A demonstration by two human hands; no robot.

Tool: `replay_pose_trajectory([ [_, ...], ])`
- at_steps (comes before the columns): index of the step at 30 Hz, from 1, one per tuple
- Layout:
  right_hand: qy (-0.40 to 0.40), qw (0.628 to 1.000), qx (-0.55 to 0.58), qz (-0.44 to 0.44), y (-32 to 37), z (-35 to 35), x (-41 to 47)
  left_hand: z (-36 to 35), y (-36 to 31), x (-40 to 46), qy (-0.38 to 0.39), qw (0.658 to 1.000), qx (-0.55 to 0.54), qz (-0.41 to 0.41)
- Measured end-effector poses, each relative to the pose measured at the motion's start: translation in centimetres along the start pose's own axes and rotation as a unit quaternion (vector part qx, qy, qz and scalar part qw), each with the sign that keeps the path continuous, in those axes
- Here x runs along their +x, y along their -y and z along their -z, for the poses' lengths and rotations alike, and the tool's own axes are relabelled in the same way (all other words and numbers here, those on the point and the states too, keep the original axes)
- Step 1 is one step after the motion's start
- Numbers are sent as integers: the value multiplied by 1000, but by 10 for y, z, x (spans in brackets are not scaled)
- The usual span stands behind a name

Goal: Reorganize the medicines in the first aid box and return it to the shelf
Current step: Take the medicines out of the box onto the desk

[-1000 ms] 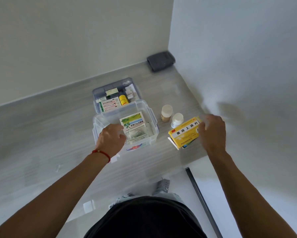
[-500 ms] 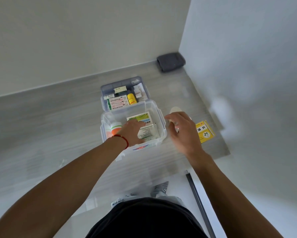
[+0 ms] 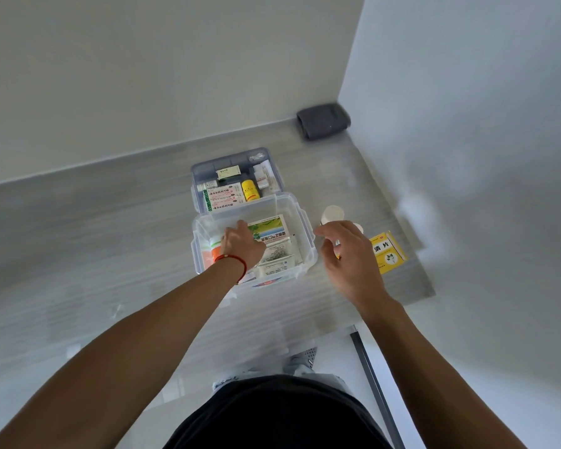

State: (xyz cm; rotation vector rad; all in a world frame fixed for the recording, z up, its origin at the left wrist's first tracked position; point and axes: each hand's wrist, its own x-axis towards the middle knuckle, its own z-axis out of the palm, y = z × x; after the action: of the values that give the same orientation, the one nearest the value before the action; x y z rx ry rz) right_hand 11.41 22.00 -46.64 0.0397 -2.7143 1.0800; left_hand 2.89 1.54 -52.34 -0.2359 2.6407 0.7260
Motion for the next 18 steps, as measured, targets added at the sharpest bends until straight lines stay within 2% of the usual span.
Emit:
replay_pose_trajectory([
  [3, 33, 999, -6, 7, 3, -5, 5, -1, -4, 5, 47, 984, -140, 96],
  [5, 67, 998, -7, -8, 3, -11, 7, 3, -8, 9, 60, 946, -265, 174],
  [10, 108, 994, -2, -18, -1, -21, 6, 7, -16, 21, 107, 841, -463, 258],
  [18, 114, 993, -1, -21, -4, -24, 3, 19, -19, 21, 142, 827, -463, 286],
])
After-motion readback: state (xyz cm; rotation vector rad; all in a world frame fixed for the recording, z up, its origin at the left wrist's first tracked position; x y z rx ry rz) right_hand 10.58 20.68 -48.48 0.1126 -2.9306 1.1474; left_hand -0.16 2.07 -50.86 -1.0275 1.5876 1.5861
